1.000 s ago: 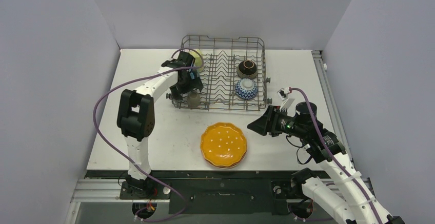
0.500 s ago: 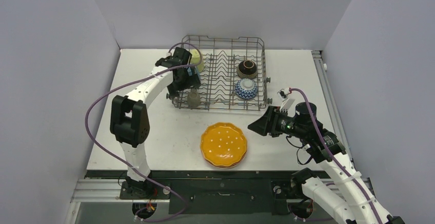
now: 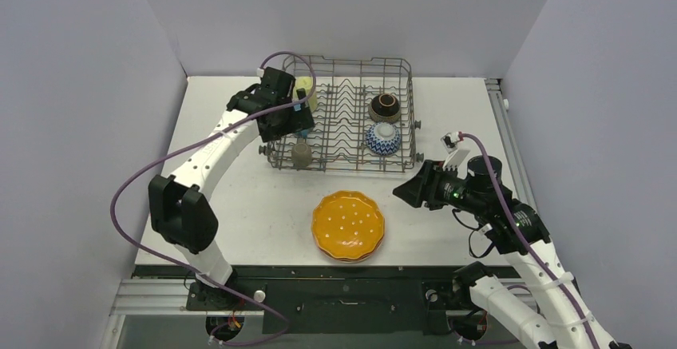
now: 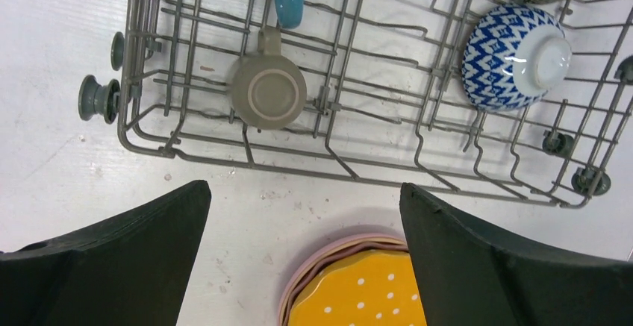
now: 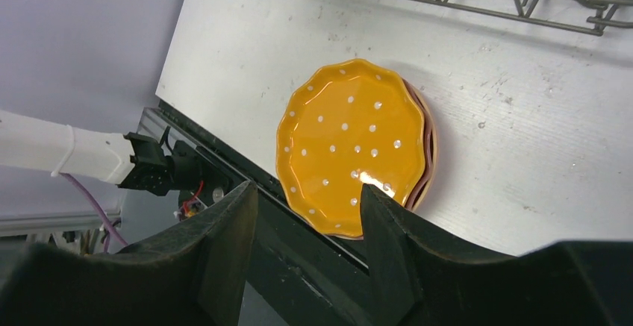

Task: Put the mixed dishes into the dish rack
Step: Move the plate to the corner of the board.

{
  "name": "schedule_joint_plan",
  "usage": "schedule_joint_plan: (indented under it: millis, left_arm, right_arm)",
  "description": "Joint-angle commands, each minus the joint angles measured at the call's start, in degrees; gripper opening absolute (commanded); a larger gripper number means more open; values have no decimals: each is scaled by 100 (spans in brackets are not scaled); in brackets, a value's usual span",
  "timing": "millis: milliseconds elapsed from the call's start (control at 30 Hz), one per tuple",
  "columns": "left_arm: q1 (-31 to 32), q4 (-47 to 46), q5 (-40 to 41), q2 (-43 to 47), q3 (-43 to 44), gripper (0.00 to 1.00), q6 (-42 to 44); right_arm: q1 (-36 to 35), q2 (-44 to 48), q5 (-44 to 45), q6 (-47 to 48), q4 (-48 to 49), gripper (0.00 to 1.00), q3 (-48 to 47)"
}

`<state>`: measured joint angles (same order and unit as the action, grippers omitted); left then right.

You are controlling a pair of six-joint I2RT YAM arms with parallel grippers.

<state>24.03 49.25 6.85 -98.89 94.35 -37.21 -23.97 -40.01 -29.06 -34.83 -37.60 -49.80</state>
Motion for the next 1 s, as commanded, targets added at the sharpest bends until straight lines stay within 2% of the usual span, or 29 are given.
schedule_joint_plan:
  millis: [0,167,333,633,833,967]
  left_arm:
    - [213,7,-57,584,-256,96,17]
    - [529,-374,-259,1137,-944,96,-387]
    - [833,-892,-356,1660,-1833,96,-1260]
    - [1003,-2472,-654,2457,-3283,96,-2678]
    - [1087,-3039,-925,2529,-3799,96,-3055]
    - [1150,-2998,-861,2651,-3997,96,-3018]
  right_arm:
    - [41,0,465,213,-235,49,-529]
    - [41,27,850,270,-493,49,-824]
    - [41,20,1046,231,-586,49,-897]
    - [41,-4,1667,300,-706,49,-898]
    - [41,55,2580,521,-899,48,-871]
    - [41,5,2649,554,-929,48,-698]
